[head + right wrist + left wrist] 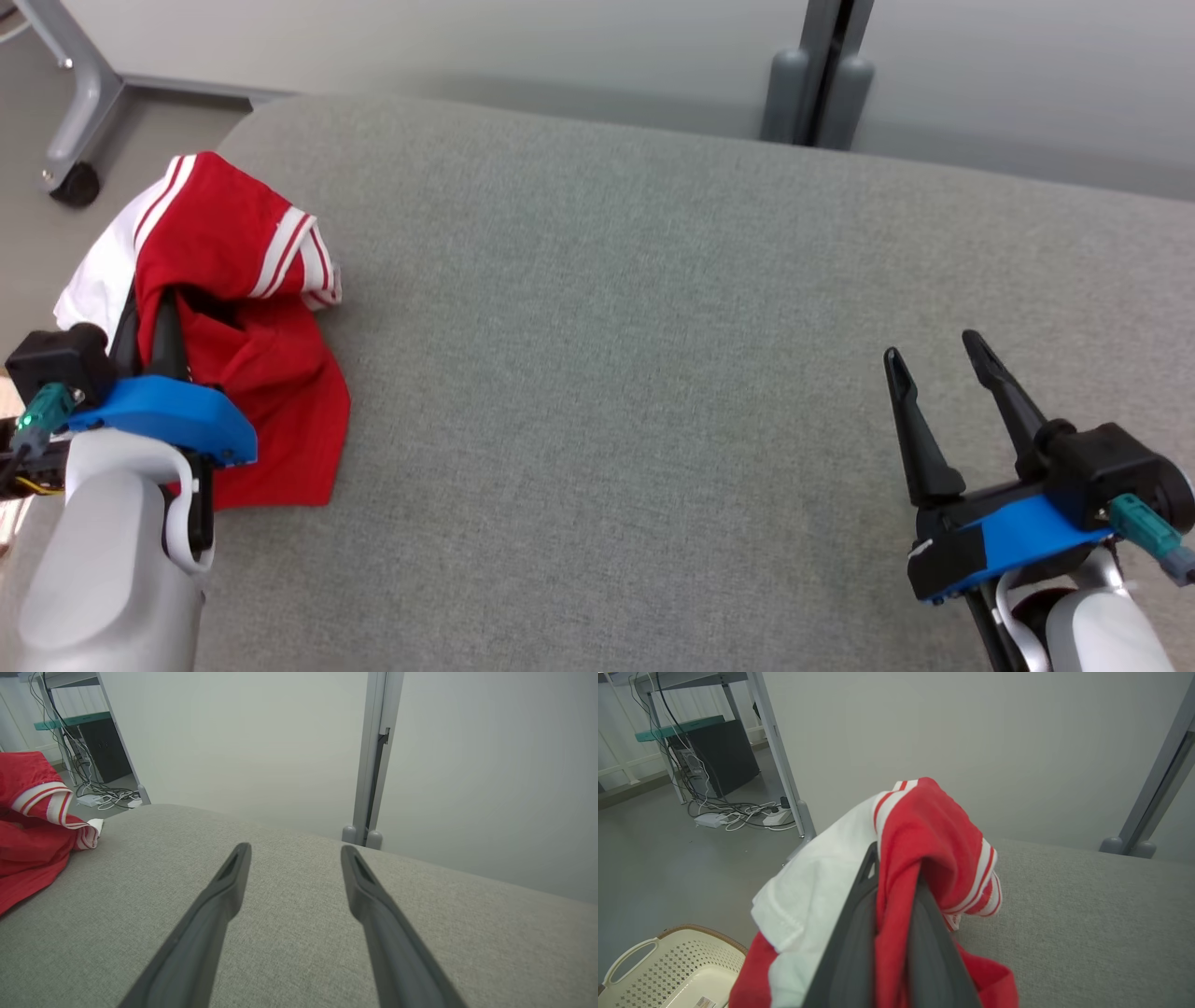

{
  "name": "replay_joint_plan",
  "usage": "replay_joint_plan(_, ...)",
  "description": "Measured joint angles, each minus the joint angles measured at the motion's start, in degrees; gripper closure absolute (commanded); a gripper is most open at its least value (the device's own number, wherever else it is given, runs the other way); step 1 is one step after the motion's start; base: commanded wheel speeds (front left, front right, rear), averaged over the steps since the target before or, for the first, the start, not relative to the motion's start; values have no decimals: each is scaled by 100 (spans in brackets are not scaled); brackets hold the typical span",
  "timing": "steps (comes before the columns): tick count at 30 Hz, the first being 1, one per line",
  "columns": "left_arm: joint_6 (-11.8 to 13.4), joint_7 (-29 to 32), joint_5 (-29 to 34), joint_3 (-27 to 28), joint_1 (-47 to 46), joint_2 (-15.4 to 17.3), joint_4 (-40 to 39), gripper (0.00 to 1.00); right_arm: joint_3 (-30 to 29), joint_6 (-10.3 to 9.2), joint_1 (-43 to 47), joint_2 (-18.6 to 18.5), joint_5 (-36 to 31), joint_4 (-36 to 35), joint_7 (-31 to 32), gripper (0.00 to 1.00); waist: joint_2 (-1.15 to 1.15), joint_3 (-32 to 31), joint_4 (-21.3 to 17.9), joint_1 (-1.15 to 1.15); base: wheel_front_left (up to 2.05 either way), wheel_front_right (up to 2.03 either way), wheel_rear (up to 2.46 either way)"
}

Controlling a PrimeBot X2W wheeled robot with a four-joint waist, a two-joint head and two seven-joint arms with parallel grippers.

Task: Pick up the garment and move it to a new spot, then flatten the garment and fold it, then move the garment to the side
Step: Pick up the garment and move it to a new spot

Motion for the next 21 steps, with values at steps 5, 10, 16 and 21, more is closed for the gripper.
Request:
replay_joint_plan(5,178,82,86,-71,688,48,-1111,100,25,0,195,68,34,92,-86,0,-1,-412,-145,-1,0,0,0)
replay_joint_plan(10,328,594,179,-316,1386,4,-2470,100,65,0,327,104,78,119,-110,0,-1,-703,-470,-1,0,0,0)
replay_joint_plan(16,271,1224,249,-856,1844,-196,-3654,100,100,0,346,133,87,70,-99,0,-1,-731,-1145,1,0,0,0)
replay_joint_plan(21,-53,1474,270,-1551,1817,-548,-3838,100,76,0,337,149,113,42,-112,0,-1,-580,-1813,0,0,0,0)
